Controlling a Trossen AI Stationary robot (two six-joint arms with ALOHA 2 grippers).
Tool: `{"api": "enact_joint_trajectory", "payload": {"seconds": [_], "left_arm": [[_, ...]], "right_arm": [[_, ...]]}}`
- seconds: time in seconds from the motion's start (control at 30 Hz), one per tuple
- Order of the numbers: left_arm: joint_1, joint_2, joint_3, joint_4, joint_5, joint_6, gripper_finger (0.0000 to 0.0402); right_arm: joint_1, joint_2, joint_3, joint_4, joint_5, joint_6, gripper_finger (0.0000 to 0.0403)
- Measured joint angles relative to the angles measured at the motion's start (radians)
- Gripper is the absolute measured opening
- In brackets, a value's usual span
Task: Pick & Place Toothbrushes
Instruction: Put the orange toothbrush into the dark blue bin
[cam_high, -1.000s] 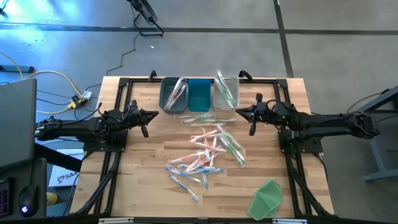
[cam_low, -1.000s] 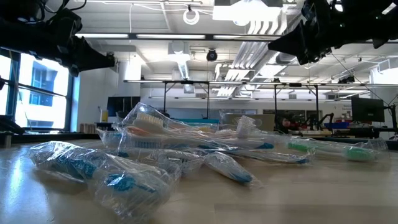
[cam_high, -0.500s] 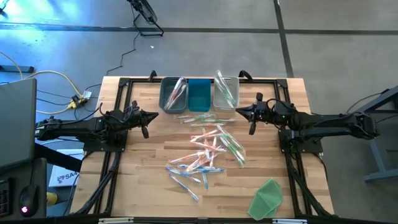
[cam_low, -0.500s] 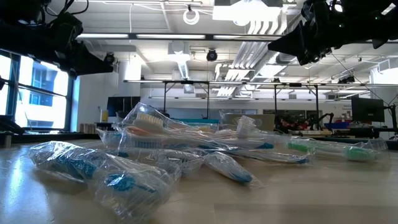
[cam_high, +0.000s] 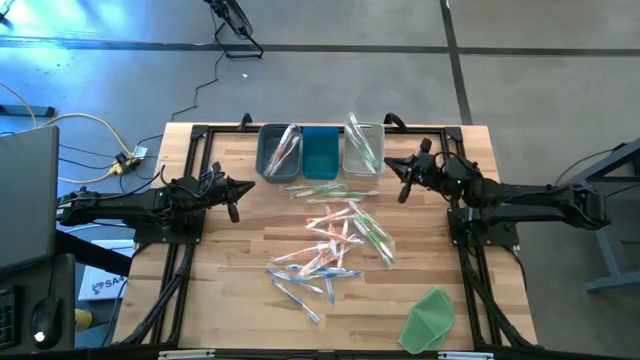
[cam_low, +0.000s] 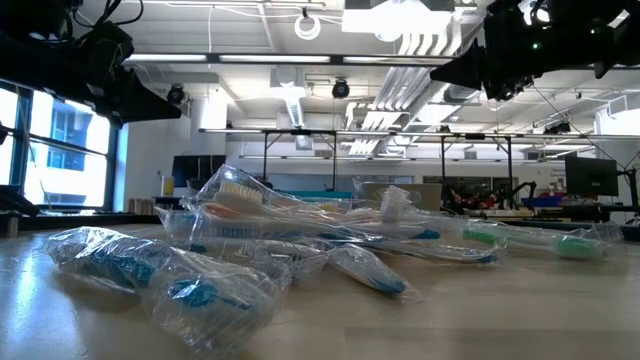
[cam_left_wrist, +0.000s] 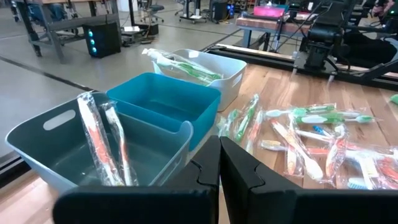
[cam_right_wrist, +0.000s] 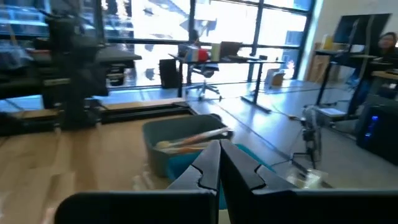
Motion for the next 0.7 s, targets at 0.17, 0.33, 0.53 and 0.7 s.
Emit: {"api": "enact_joint_trajectory", "payload": {"seconds": [0.17, 0.33, 0.53, 0.7], "left_arm": [[0.000, 0.000, 0.000, 0.006, 0.000, 0.000, 0.0001], [0.000, 0.000, 0.000, 0.036, 0.000, -0.042, 0.0001], [0.000, 0.000, 0.000, 0.053, 0.000, -0.171, 0.0001], [0.000, 0.001, 0.000, 0.069, 0.000, -0.183, 0.0001]], "right_arm": [[-0.061, 0.000, 0.000, -0.001, 0.039, 0.000, 0.0002], [-0.109, 0.000, 0.000, -0.001, 0.034, 0.002, 0.0002], [-0.162, 0.000, 0.000, 0.009, 0.035, 0.000, 0.0002], [-0.197, 0.000, 0.000, 0.010, 0.033, 0.000, 0.0002]]}}
